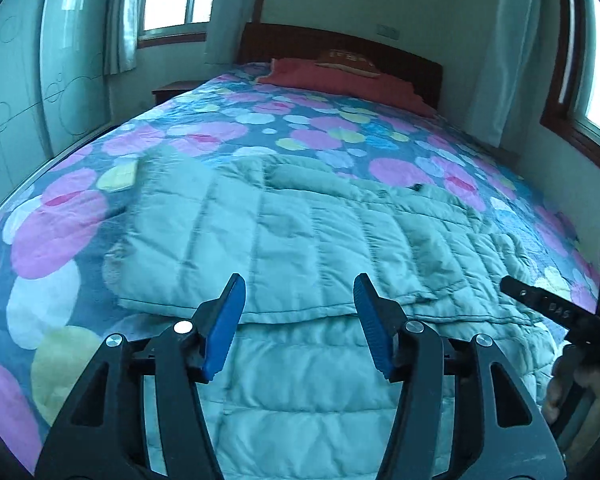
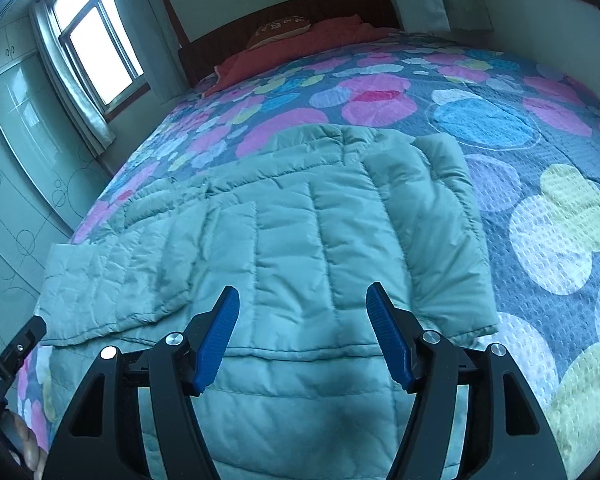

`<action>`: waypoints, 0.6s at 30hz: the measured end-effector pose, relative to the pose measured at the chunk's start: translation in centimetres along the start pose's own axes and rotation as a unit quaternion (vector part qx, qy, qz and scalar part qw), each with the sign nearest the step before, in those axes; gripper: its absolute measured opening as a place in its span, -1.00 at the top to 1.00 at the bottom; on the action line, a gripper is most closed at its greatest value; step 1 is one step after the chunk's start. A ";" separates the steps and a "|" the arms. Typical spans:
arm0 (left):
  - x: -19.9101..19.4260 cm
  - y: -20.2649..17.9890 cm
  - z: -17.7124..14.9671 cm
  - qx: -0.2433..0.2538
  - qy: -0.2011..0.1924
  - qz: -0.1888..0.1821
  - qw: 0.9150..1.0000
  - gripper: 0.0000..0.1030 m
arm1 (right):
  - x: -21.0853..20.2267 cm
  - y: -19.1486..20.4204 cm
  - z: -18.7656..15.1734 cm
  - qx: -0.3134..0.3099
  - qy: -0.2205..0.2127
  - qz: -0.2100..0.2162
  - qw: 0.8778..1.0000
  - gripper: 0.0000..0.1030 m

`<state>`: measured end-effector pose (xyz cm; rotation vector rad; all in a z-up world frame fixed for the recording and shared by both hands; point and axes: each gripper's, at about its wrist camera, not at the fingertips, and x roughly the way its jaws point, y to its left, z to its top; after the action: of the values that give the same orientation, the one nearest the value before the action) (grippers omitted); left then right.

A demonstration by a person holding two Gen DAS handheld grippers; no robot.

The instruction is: Fold large clothes

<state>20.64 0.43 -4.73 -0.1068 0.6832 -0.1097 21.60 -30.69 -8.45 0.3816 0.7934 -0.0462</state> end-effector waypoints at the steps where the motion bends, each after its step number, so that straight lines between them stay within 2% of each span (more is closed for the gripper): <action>1: 0.0 1.2 0.1 -0.009 -0.001 0.014 1.000 -0.09 | 0.1 0.9 0.2 -0.004 0.002 0.006 1.000 -0.27; 5: 0.2 5.7 0.5 -0.040 -0.001 0.054 0.998 -0.09 | 1.6 4.0 1.0 -0.014 0.016 0.032 0.999 -0.27; 11: 1.0 9.6 0.4 -0.066 0.008 0.084 0.994 -0.09 | 5.4 7.5 1.2 -0.027 0.052 0.047 0.997 -0.24; 12: 1.1 10.0 0.3 -0.068 0.010 0.085 0.994 -0.09 | 6.0 8.1 1.1 -0.034 0.059 0.049 0.997 0.07; 14: 1.3 10.4 0.2 -0.074 0.013 0.086 0.993 -0.09 | 6.6 8.8 0.8 -0.053 0.070 0.047 0.995 0.51; 15: 1.4 10.6 0.3 -0.077 0.014 0.084 0.993 -0.09 | 6.4 8.9 0.8 -0.058 0.068 0.049 0.995 0.62; 18: 1.4 10.9 0.4 -0.080 0.011 0.081 0.993 -0.13 | 4.7 8.2 1.3 -0.058 0.038 0.039 0.997 0.70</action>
<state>22.70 11.04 -6.74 -0.2046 0.7190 0.1003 27.29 -23.10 -8.29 0.3049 0.8518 0.0873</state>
